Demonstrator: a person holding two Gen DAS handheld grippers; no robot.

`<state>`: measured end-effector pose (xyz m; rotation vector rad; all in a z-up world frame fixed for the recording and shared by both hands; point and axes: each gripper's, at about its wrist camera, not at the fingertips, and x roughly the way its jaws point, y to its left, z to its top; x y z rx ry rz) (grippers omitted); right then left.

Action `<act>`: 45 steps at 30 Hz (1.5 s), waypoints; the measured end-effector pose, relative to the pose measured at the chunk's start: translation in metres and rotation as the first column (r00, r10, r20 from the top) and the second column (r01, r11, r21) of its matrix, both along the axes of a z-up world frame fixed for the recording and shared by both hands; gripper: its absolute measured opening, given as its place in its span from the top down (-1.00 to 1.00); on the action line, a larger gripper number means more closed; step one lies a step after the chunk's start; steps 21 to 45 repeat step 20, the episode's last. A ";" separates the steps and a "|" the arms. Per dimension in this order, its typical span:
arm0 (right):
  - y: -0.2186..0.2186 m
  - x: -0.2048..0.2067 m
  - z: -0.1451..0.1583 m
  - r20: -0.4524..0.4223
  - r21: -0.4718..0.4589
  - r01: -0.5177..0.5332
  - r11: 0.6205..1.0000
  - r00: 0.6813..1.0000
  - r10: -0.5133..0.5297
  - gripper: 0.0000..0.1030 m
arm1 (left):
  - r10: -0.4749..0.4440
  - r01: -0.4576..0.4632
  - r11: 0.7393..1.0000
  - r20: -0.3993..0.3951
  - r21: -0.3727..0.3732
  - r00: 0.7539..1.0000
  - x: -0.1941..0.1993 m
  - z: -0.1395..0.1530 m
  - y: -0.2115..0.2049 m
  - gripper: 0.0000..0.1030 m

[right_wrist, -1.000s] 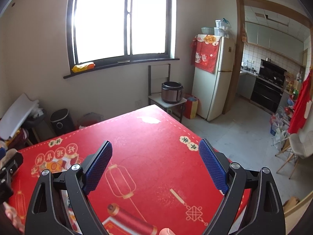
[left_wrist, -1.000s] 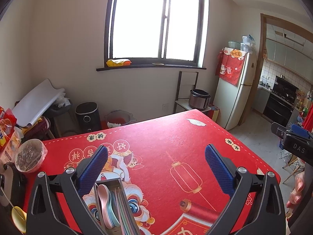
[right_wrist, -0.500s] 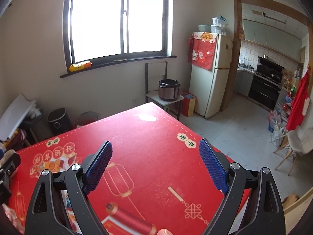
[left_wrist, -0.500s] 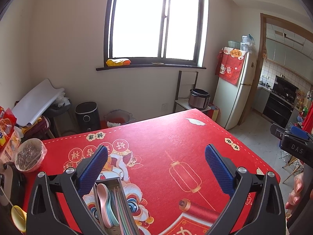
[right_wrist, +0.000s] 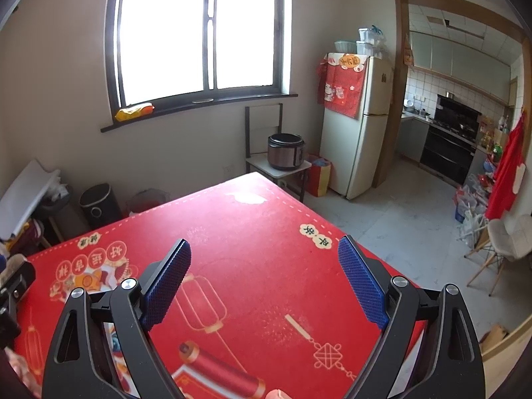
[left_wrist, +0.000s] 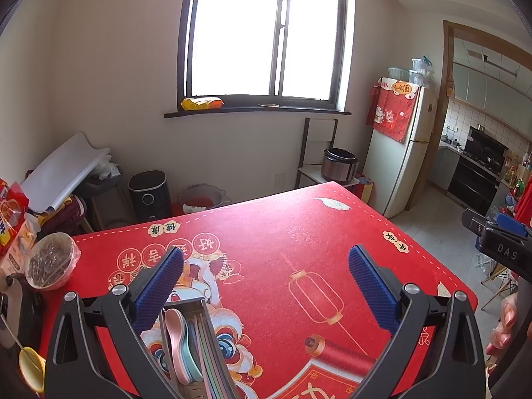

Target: Organize utensils

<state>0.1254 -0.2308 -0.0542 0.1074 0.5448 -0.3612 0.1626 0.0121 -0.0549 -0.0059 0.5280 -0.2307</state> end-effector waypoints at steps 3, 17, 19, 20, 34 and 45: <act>0.000 -0.001 0.000 0.004 -0.005 0.001 1.000 1.000 -0.001 -0.69 | -0.001 0.001 1.000 0.001 0.000 1.000 0.000 0.000 0.000 -0.88; 0.000 -0.005 0.004 0.021 -0.008 0.003 1.000 1.000 -0.003 -0.69 | -0.001 0.001 1.000 0.020 0.008 1.000 -0.005 0.002 0.003 -0.88; 0.000 -0.005 0.004 0.018 -0.004 0.002 1.000 1.000 -0.002 -0.69 | 0.002 -0.003 1.000 0.021 0.007 1.000 -0.006 0.002 0.004 -0.88; 0.000 -0.005 0.004 0.018 -0.003 0.002 1.000 1.000 -0.002 -0.69 | 0.004 -0.004 1.000 0.021 0.007 1.000 -0.007 0.002 0.004 -0.88; 0.000 -0.005 0.004 0.018 -0.003 0.002 1.000 1.000 -0.002 -0.69 | 0.004 -0.004 1.000 0.021 0.007 1.000 -0.007 0.002 0.004 -0.88; 0.000 -0.005 0.004 0.018 -0.003 0.002 1.000 1.000 -0.002 -0.69 | 0.004 -0.004 1.000 0.021 0.007 1.000 -0.007 0.002 0.004 -0.88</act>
